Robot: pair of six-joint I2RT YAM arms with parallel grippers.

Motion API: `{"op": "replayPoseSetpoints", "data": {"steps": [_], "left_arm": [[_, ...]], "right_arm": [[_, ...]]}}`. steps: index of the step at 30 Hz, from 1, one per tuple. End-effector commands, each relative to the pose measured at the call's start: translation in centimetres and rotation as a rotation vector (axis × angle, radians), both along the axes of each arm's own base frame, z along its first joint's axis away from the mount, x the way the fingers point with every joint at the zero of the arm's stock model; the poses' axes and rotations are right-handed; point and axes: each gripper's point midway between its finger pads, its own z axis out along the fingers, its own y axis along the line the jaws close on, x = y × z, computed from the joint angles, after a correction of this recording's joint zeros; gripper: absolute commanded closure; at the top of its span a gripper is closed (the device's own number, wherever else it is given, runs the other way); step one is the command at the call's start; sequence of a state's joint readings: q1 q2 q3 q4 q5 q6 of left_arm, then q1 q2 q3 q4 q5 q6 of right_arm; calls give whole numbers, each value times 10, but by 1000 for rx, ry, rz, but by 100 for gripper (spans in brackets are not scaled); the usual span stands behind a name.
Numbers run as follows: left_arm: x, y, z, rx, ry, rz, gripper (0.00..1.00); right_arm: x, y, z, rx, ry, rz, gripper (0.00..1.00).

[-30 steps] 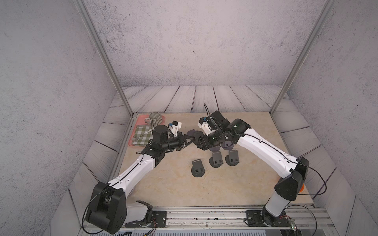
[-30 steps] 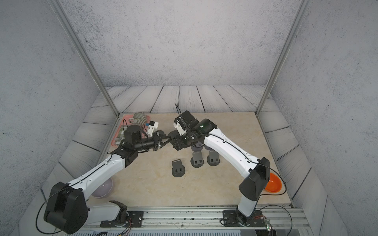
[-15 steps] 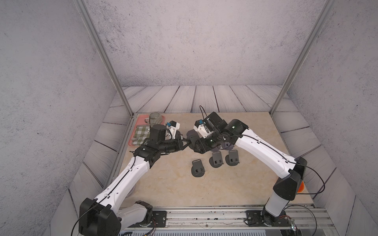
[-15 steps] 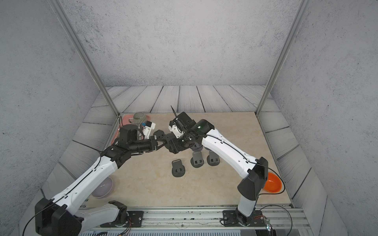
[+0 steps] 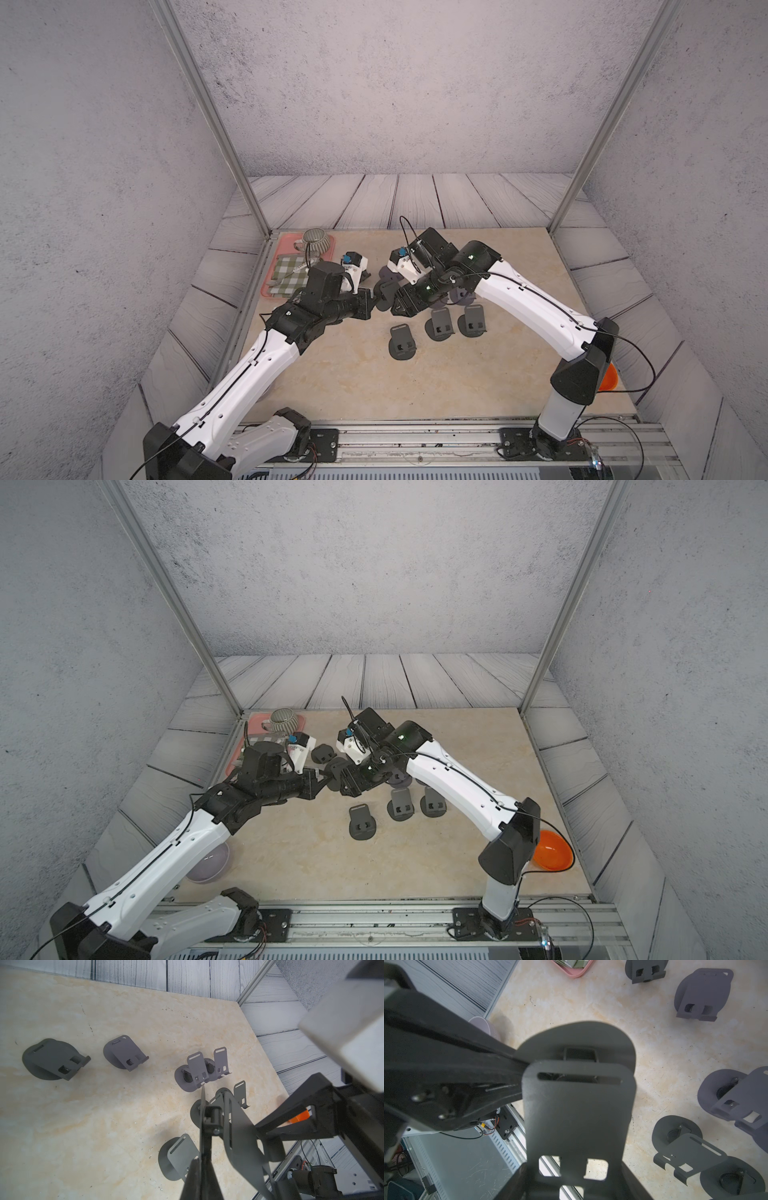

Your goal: Open the phone stand

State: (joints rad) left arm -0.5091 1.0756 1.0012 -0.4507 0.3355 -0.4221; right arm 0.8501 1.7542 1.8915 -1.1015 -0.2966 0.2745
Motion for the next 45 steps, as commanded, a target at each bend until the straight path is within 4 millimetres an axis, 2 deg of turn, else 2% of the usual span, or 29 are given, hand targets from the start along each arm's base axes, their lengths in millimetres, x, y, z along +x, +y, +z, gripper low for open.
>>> {"op": "replayPoseSetpoints", "data": {"steps": [1, 2, 4, 5, 12, 19, 28, 31, 41, 45], "left_arm": [[-9, 42, -53, 232, 123, 106, 100], [-9, 40, -51, 222, 119, 104, 100], [-8, 37, -45, 198, 103, 96, 100], [-8, 36, -42, 187, 95, 94, 100], [-13, 27, -28, 126, 59, 49, 100], [-25, 19, -22, 69, 56, -9, 100], [-31, 22, -16, 68, 53, -13, 100], [-32, 24, -14, 70, 49, -10, 100], [-37, 27, -9, 69, 38, -4, 100], [-38, 28, -8, 70, 35, -2, 100]], "right_arm": [[8, -5, 20, 36, -44, -34, 39], [8, -3, 20, 42, -41, -33, 34], [6, 0, 21, 58, -34, -24, 8], [6, 0, 22, 63, -35, -23, 1], [11, 8, 25, 83, -50, -6, 1], [15, 32, 11, 120, 27, 14, 1], [18, 56, -6, 131, 97, 34, 1], [18, 59, -11, 130, 109, 33, 5], [16, 68, -14, 167, 144, 29, 27], [16, 69, -14, 173, 147, 24, 32]]}}
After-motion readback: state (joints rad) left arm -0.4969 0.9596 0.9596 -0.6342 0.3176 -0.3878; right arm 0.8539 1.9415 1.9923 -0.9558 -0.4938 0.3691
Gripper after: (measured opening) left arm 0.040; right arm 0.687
